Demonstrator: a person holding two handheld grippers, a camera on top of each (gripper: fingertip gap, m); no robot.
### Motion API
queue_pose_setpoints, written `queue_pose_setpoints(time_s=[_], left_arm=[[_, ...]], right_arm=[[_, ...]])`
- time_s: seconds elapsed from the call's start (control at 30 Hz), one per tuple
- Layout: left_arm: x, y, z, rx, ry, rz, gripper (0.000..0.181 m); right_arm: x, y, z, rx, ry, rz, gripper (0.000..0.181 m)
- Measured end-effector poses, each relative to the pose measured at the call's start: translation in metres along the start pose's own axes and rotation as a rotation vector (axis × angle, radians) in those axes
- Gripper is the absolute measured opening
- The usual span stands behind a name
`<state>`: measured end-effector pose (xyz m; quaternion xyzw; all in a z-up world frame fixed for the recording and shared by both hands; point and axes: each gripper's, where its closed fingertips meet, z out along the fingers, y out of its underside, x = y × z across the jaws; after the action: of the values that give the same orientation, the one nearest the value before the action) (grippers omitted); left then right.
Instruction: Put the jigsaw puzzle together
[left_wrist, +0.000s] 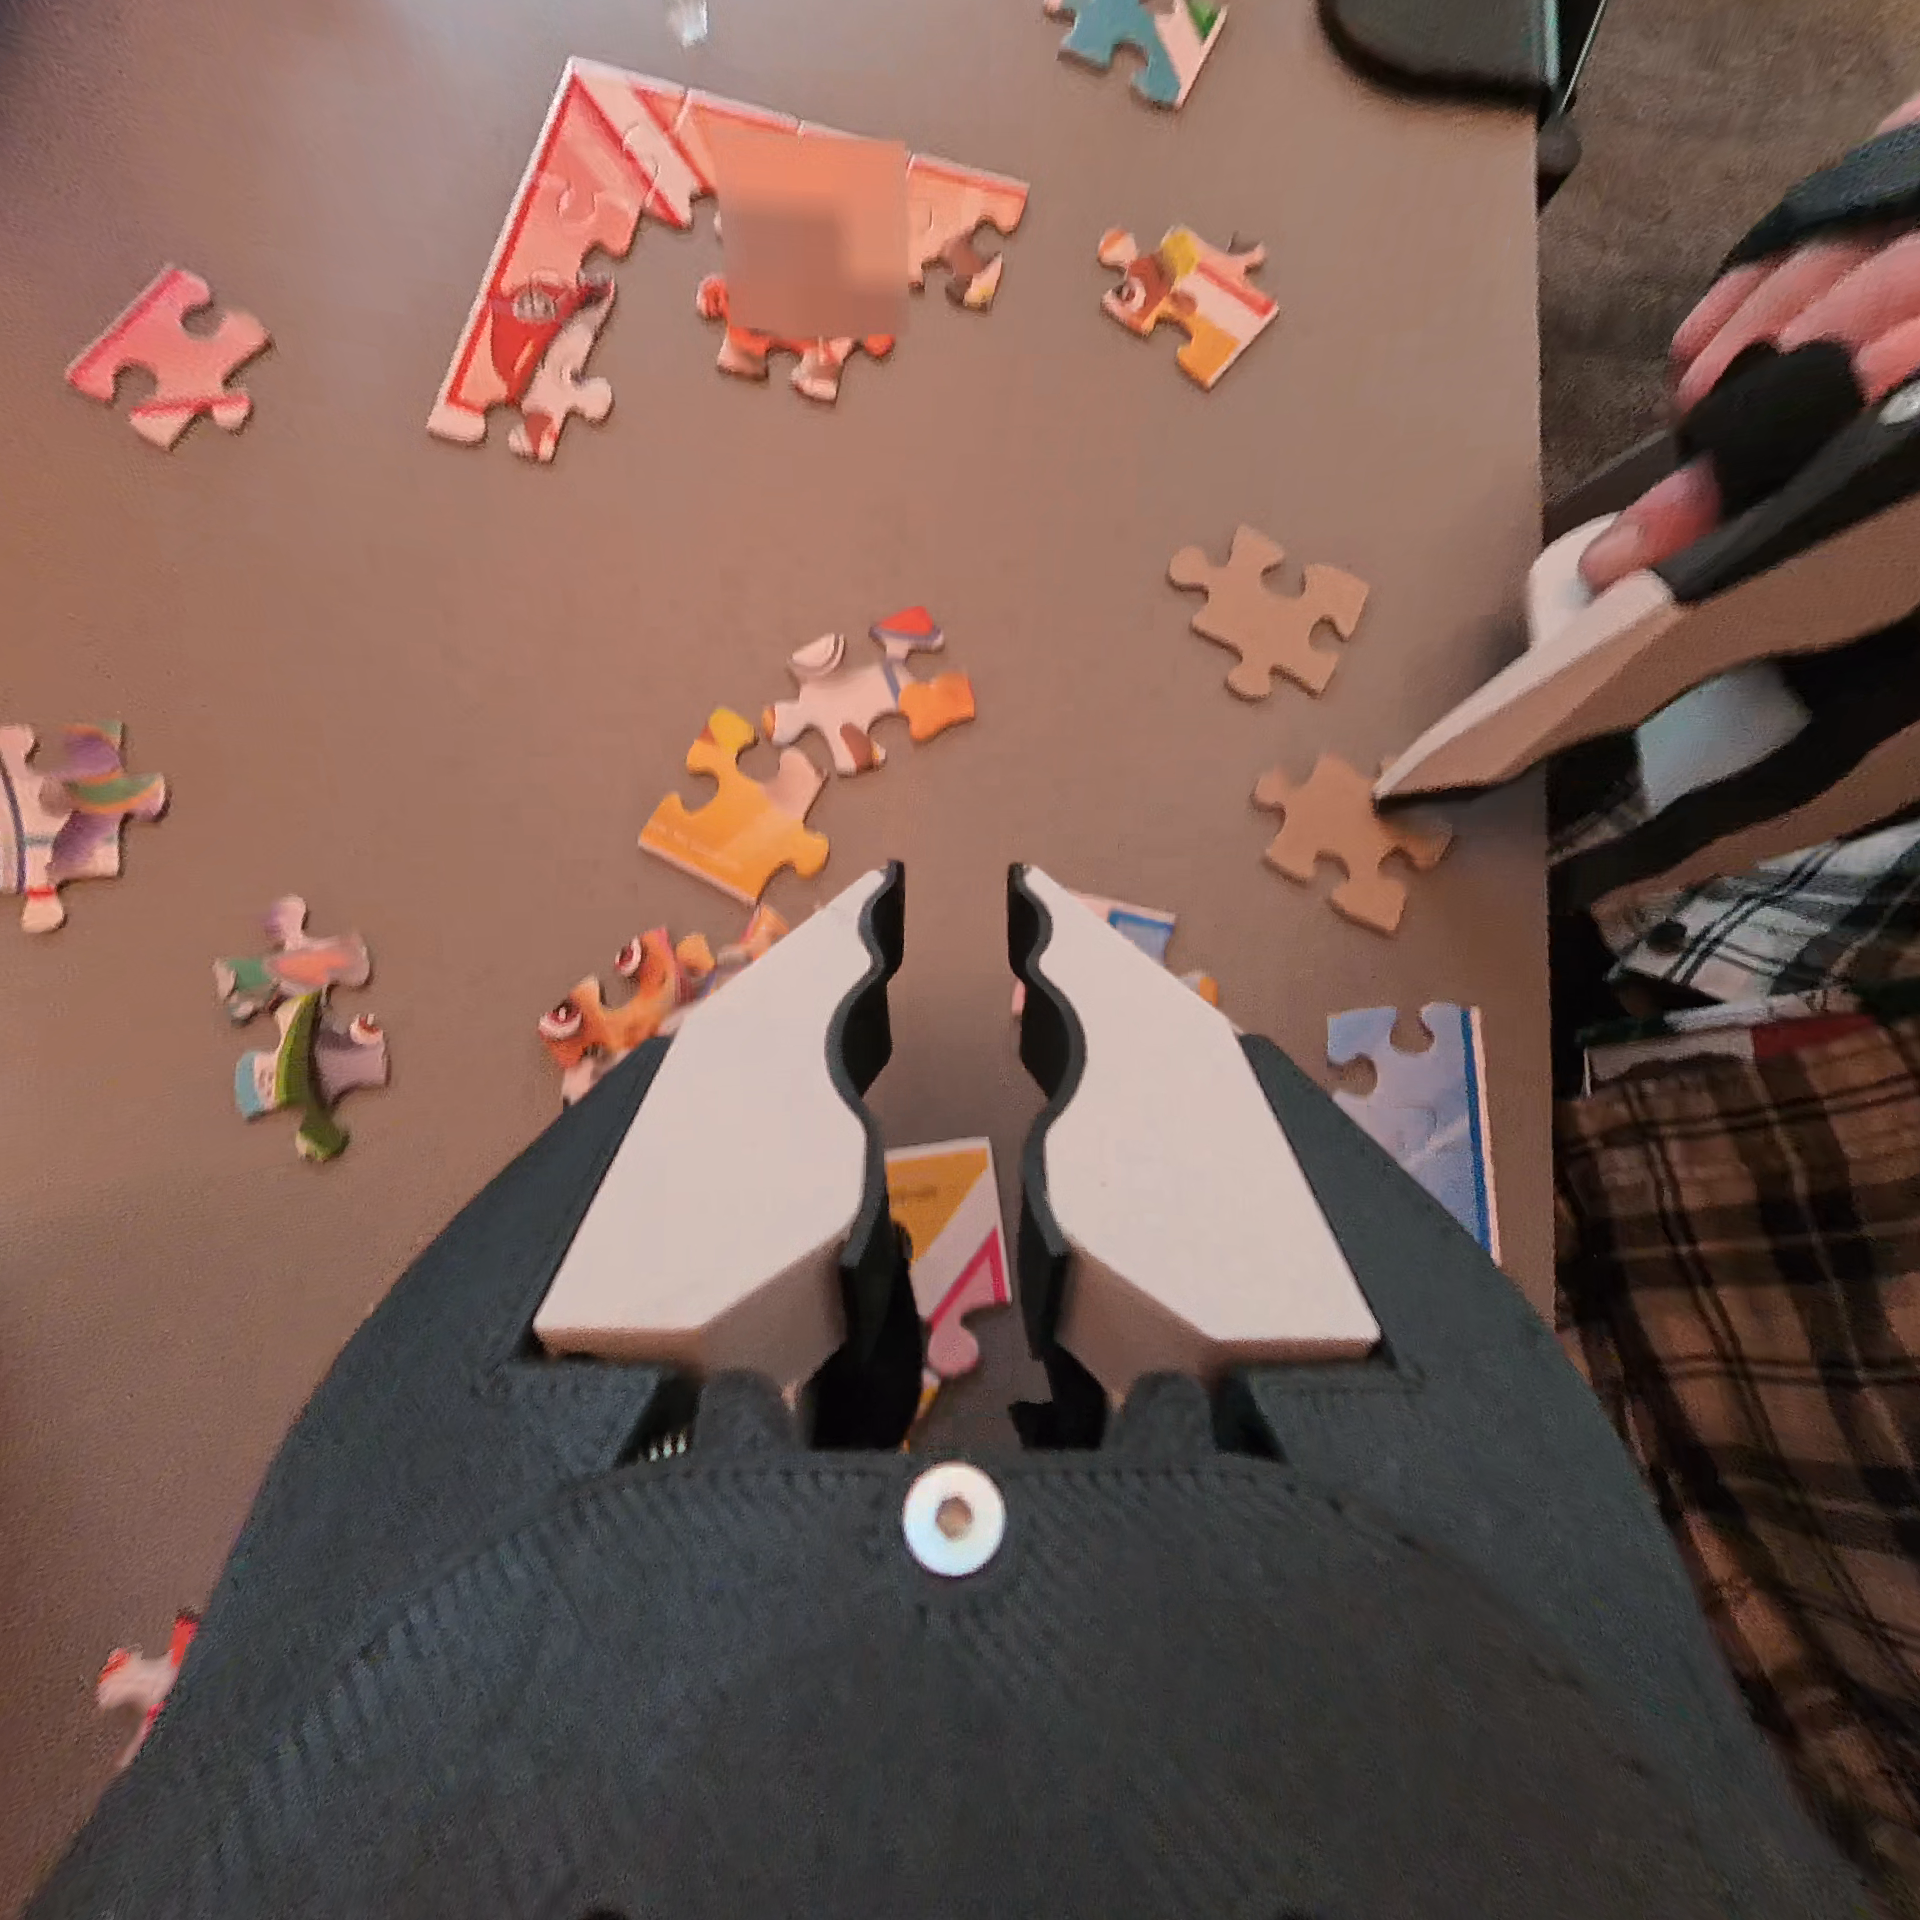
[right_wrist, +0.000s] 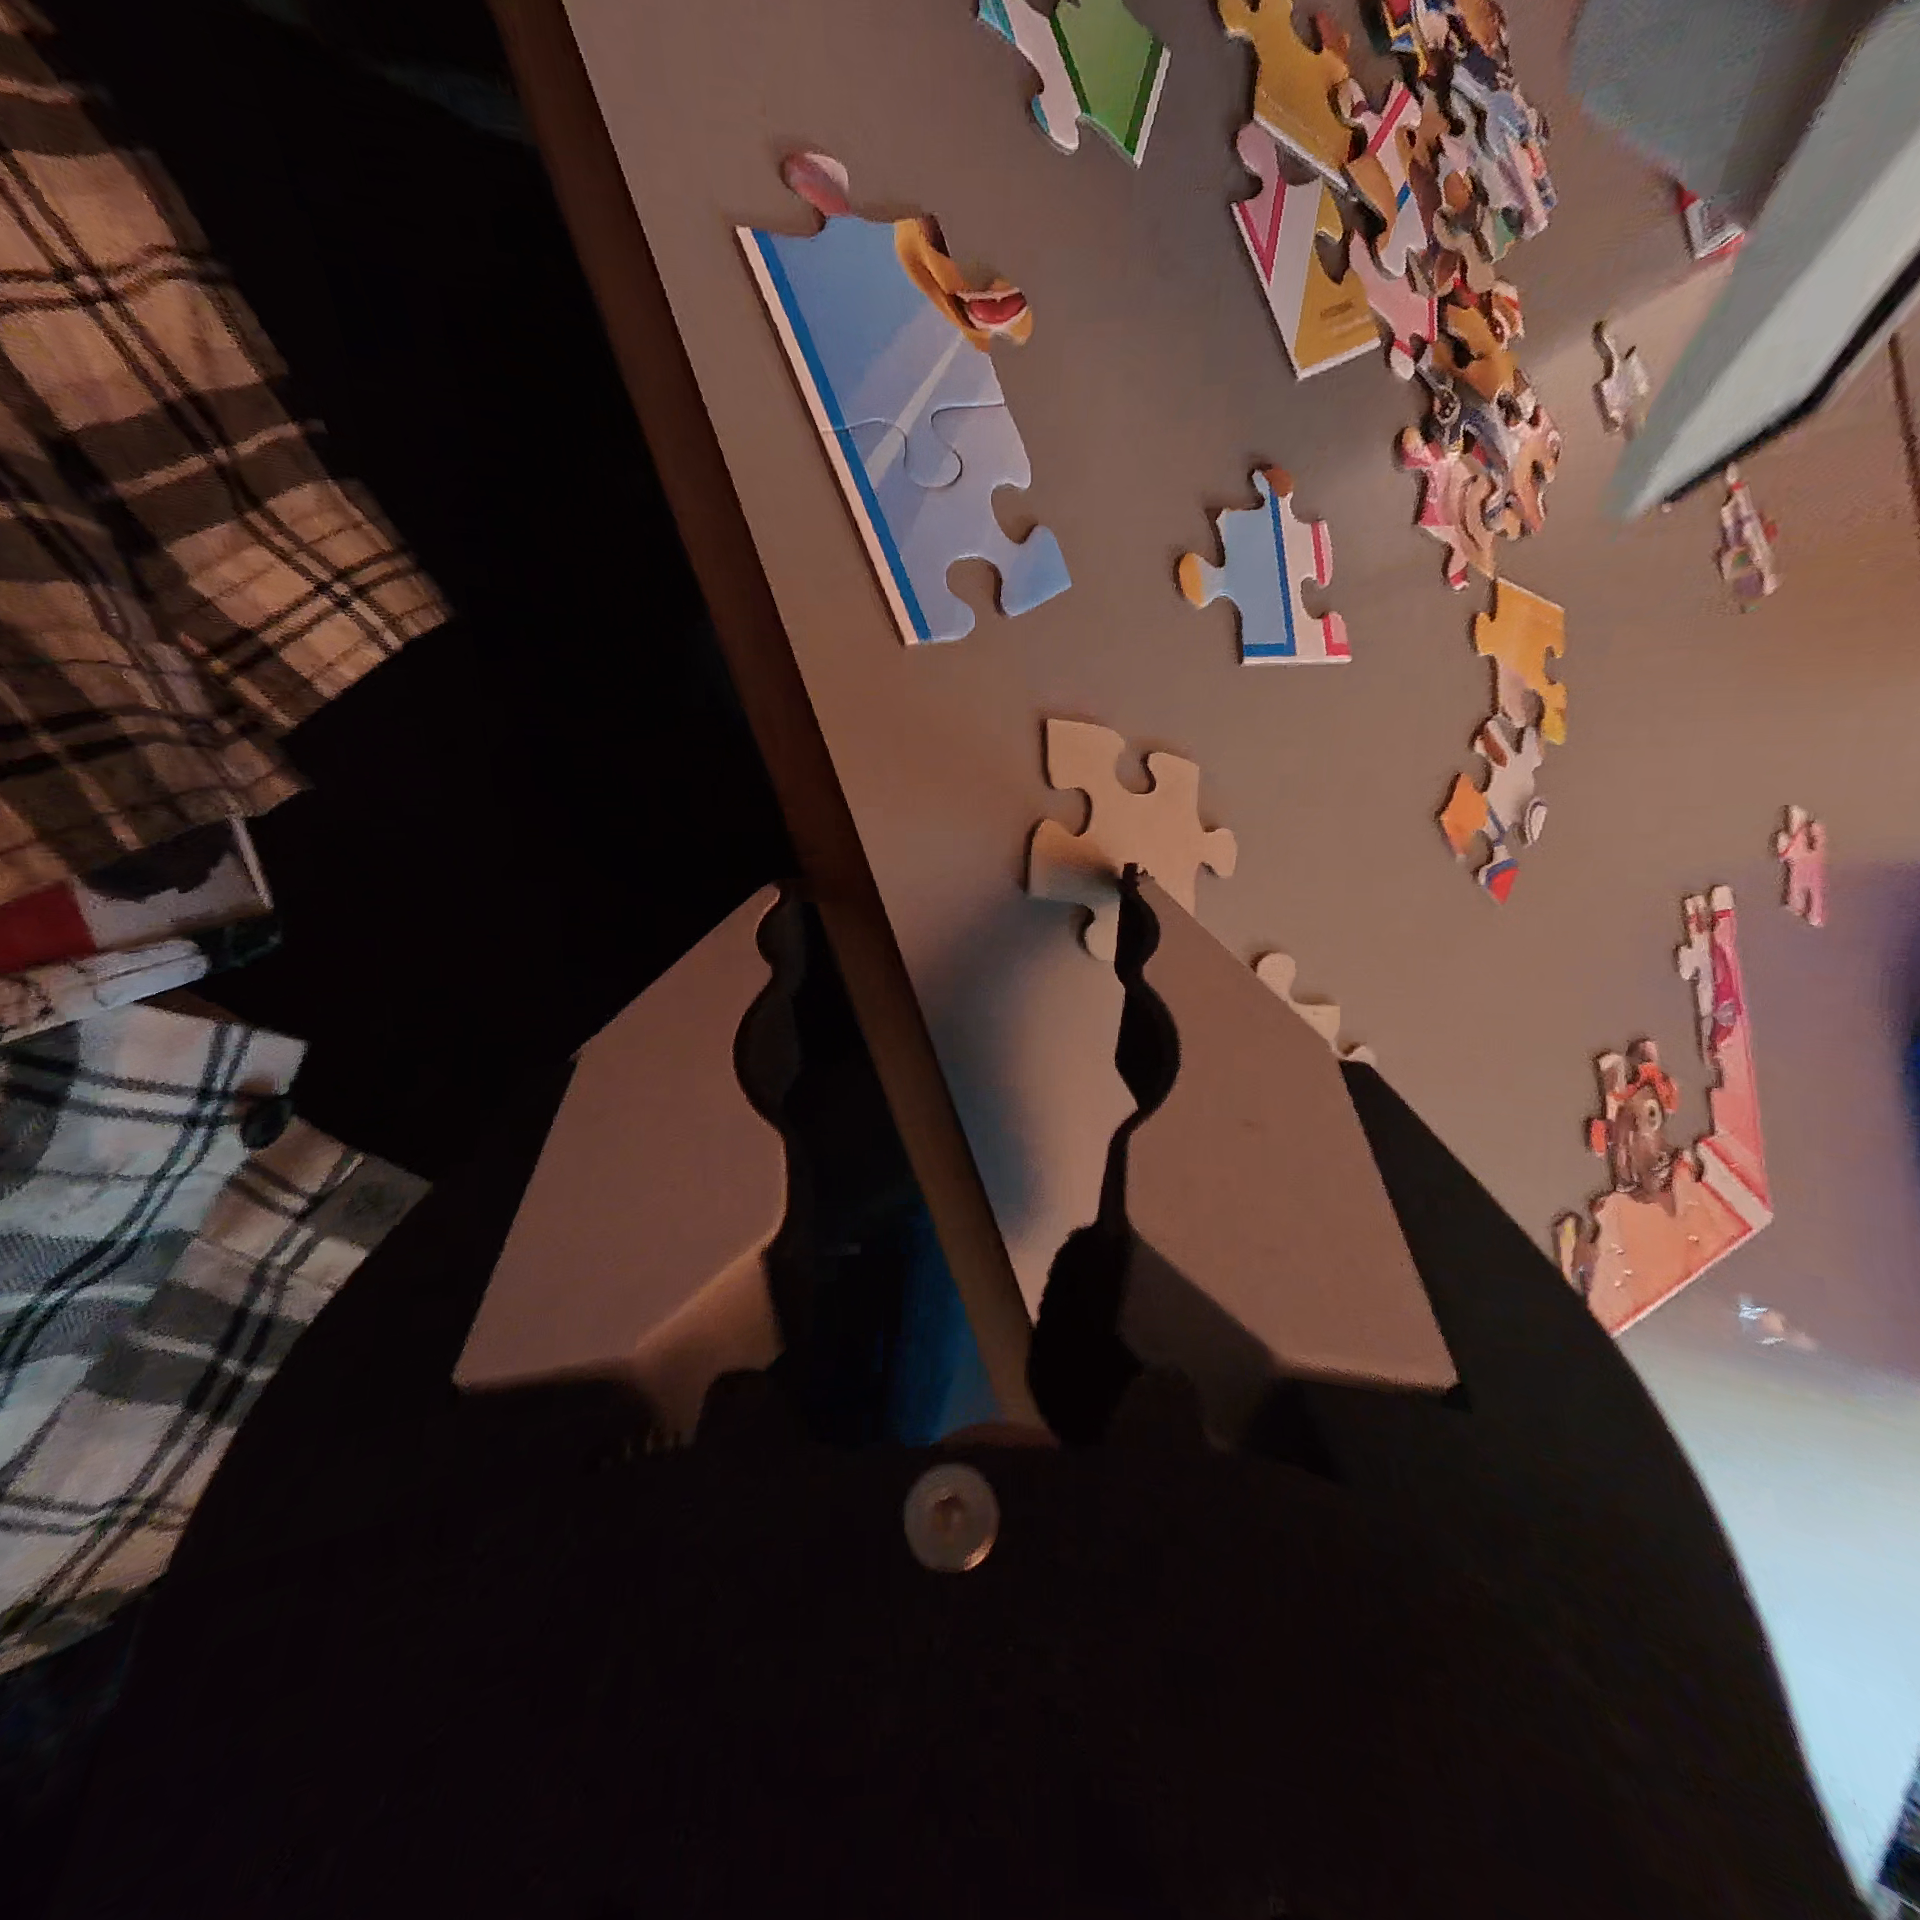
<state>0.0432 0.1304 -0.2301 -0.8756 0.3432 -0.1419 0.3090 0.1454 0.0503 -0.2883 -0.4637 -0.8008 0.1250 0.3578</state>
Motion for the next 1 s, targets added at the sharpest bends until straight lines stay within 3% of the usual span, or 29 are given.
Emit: queue_pose_setpoints(time_s=[0.1,0.2,0.43,0.57,0.77,0.93,1.0], left_arm=[[-0.01,0.022,-0.009,-0.075,-0.08,-0.015,0.021],[-0.023,0.028,-0.017,-0.057,-0.129,-0.066,0.02],[-0.057,0.047,-0.021,-0.079,-0.204,-0.146,0.021],[-0.064,0.044,-0.019,-0.054,-0.221,-0.146,0.021],[-0.064,0.037,-0.007,-0.011,-0.2,-0.138,0.02],[-0.056,0.037,0.013,-0.045,-0.174,-0.097,0.02],[-0.056,0.039,0.015,-0.059,-0.182,-0.09,0.02]], right_arm=[[0.01,-0.01,-0.011,0.056,-0.004,0.058,0.067],[0.029,-0.012,-0.016,0.073,-0.001,0.129,0.068],[0.087,-0.007,-0.01,0.098,-0.051,0.381,0.056],[0.118,-0.002,0.009,0.07,-0.079,0.481,0.05],[0.145,-0.018,0.055,0.024,-0.131,0.381,0.05],[0.155,-0.012,0.09,-0.092,-0.287,0.402,0.057],[0.16,-0.011,0.093,-0.094,-0.319,0.447,0.044]])
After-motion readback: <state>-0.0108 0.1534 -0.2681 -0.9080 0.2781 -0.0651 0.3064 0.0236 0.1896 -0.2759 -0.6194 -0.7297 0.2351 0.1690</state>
